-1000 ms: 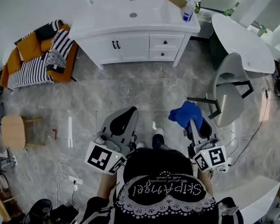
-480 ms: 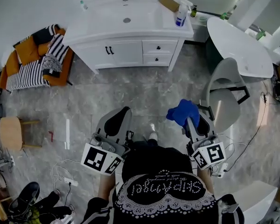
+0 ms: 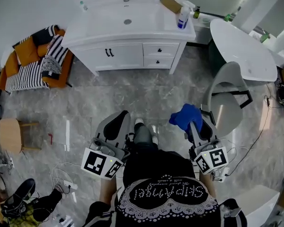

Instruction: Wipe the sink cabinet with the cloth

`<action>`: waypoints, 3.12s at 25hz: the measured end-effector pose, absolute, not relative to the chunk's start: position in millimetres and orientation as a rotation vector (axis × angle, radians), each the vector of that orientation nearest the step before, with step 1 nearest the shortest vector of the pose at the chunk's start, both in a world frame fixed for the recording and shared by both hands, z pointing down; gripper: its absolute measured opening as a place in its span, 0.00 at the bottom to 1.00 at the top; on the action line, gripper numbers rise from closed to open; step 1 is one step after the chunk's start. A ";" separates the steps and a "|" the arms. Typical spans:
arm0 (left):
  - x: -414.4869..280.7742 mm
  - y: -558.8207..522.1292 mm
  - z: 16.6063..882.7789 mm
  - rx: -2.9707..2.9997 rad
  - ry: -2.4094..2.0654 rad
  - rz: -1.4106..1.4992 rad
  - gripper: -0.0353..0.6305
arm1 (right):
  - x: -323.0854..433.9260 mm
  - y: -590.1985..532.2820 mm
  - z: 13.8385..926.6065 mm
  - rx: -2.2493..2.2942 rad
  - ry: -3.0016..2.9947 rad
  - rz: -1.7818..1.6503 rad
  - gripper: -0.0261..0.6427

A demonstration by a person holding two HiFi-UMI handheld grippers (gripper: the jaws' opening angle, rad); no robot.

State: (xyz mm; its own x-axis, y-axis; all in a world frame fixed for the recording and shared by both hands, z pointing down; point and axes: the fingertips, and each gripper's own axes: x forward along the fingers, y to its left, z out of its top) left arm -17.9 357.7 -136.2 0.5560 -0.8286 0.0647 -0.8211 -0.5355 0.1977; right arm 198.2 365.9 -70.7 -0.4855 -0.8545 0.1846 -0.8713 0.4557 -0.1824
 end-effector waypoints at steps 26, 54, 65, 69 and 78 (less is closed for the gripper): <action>-64.8 185.3 -149.3 2.638 -1.259 -0.041 0.06 | 152.4 220.1 -83.7 1.688 -2.517 0.424 0.21; -98.2 115.2 -125.9 2.608 -1.235 -0.001 0.06 | 130.3 162.7 -60.7 1.742 -2.443 0.487 0.21; -71.8 93.9 -127.9 2.571 -1.298 -0.021 0.06 | 158.9 130.9 -63.9 1.670 -2.468 0.477 0.21; -59.5 85.8 -129.0 2.562 -1.321 -0.021 0.06 | 172.5 120.0 -63.6 1.649 -2.480 0.474 0.21; -59.6 66.4 -142.2 2.654 -1.491 0.109 0.06 | 203.4 102.7 -64.4 1.603 -2.520 0.486 0.21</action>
